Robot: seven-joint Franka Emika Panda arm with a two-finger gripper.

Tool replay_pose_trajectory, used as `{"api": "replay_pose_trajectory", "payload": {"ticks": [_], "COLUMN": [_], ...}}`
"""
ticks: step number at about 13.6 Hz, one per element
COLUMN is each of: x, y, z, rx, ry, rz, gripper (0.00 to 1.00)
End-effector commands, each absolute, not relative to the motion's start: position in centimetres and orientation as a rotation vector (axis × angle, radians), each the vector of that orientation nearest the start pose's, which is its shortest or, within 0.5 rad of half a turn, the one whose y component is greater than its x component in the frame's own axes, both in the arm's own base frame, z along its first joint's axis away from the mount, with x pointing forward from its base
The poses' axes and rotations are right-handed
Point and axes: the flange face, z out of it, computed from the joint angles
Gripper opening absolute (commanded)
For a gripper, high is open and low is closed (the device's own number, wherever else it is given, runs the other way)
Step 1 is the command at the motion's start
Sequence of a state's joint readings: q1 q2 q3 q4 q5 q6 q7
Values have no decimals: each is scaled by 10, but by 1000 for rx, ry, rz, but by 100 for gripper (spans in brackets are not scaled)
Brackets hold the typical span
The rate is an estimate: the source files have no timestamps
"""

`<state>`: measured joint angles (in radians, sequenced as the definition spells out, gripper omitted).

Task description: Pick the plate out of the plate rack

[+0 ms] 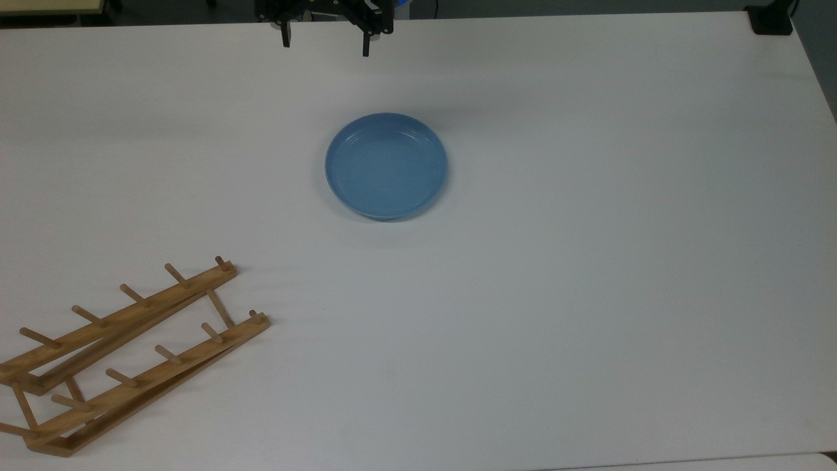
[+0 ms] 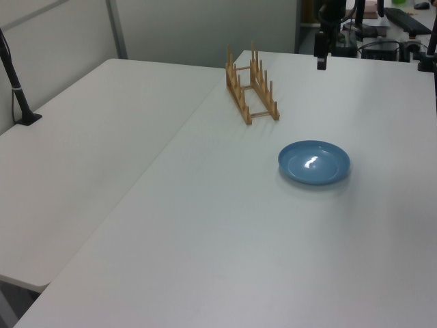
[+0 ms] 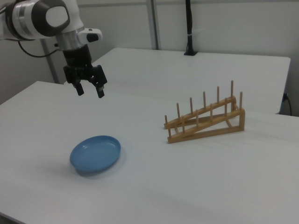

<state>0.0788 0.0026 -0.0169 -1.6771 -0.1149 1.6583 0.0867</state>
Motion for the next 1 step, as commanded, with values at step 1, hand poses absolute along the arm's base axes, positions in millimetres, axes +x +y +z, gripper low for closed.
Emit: {"api": "replay_pose_trajectory", "payload": {"ticks": [1], "x": [553], "y": [27], "z": [577], "rx": [-3258], "ry": [47], "rz": [28], "gripper": [100]}}
